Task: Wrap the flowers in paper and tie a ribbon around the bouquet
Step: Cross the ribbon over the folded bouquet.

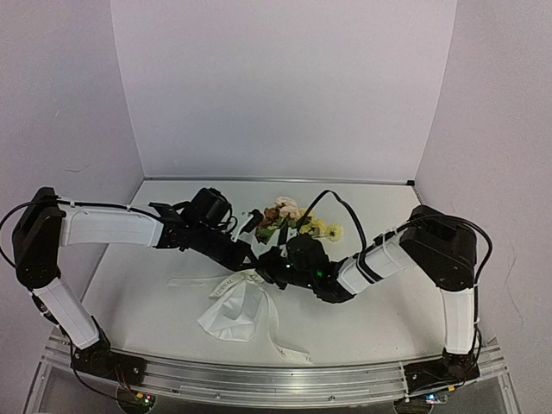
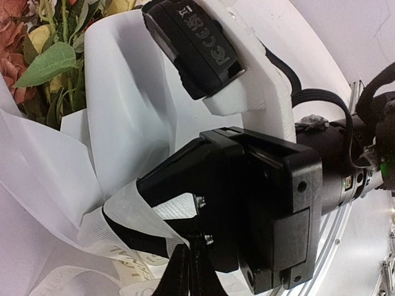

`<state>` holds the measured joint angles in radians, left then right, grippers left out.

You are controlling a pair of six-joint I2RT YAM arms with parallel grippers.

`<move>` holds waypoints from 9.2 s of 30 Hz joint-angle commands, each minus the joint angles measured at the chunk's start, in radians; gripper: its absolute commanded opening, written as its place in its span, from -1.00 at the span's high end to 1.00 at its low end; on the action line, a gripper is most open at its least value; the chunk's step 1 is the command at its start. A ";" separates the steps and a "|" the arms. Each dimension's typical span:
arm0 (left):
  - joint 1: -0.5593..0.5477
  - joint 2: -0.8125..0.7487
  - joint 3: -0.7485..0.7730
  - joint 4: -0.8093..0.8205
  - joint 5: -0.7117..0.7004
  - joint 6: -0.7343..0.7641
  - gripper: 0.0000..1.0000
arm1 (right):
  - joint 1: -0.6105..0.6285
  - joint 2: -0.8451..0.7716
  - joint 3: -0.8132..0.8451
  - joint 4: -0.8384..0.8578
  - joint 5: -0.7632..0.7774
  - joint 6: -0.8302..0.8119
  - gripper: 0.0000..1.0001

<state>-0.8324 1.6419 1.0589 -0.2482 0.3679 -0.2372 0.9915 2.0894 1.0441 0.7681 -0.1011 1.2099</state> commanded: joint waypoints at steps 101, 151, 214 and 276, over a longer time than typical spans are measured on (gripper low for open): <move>0.256 0.137 0.003 0.099 0.210 -0.224 0.78 | -0.085 0.189 0.106 0.204 -0.204 -0.046 0.90; 0.256 0.020 -0.132 0.310 0.310 -0.315 0.71 | -0.082 0.175 0.133 0.108 -0.214 -0.076 0.91; 0.213 0.113 -0.020 0.185 0.248 -0.272 1.00 | -0.096 0.299 0.232 0.172 -0.236 -0.019 0.88; 0.260 0.058 0.044 -0.025 0.088 -0.172 0.20 | -0.106 0.325 0.230 0.209 -0.248 -0.010 0.90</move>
<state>-0.5676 1.6914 1.0927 -0.2729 0.4131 -0.4183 0.8963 2.3753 1.2625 1.0049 -0.3616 1.1981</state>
